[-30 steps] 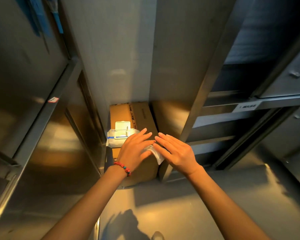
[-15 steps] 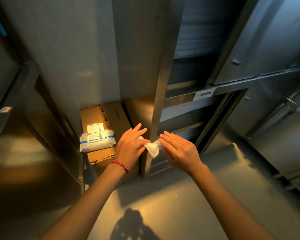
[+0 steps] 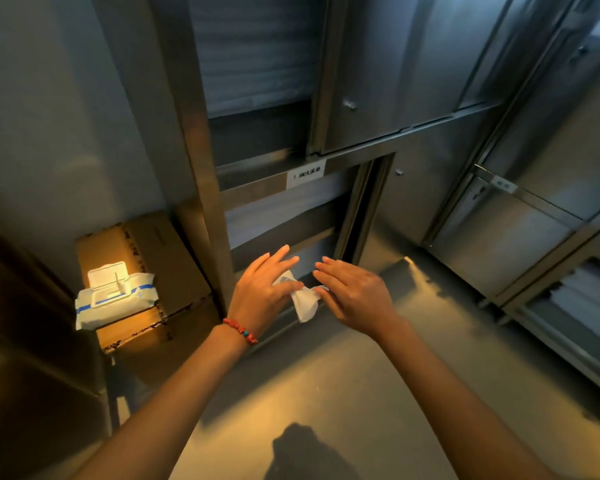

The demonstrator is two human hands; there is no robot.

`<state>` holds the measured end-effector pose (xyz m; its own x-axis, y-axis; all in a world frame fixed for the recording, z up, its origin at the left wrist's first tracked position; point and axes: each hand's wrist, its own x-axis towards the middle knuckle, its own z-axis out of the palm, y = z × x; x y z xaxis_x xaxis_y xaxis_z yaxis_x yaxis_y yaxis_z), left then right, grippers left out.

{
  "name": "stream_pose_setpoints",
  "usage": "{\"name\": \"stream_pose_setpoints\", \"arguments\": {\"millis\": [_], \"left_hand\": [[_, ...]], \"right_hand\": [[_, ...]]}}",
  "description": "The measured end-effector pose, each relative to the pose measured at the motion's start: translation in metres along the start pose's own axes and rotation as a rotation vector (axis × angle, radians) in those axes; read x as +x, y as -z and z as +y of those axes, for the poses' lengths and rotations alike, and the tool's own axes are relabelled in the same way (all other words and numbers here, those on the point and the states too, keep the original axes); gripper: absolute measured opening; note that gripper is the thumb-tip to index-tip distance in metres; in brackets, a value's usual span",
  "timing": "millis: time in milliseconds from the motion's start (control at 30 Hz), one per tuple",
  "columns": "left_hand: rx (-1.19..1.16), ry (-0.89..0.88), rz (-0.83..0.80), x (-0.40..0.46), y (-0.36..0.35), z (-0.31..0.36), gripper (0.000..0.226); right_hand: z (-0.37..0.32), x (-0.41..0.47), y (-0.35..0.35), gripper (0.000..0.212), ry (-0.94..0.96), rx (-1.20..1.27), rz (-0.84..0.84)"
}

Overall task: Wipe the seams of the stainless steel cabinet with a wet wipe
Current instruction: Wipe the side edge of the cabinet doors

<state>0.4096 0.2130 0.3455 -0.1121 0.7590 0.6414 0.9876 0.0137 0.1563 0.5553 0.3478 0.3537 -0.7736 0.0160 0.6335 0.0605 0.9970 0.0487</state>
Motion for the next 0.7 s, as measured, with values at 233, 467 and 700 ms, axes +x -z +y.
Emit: {"name": "stream_pose_setpoints", "arguments": {"millis": [233,467,700], "left_hand": [[-0.008,-0.126,0.053,0.037,-0.035,0.048,0.013],[-0.039,-0.234,0.082,0.074,-0.066,0.094,0.016],[-0.003,-0.224,0.088,0.106,-0.101,0.136,0.009]], "right_hand": [[0.051,-0.037,0.037,0.029,-0.067,0.009,-0.040],[0.097,-0.074,0.065,0.033,-0.142,0.029,-0.073],[0.129,-0.106,0.092,0.036,-0.185,-0.023,-0.112]]}}
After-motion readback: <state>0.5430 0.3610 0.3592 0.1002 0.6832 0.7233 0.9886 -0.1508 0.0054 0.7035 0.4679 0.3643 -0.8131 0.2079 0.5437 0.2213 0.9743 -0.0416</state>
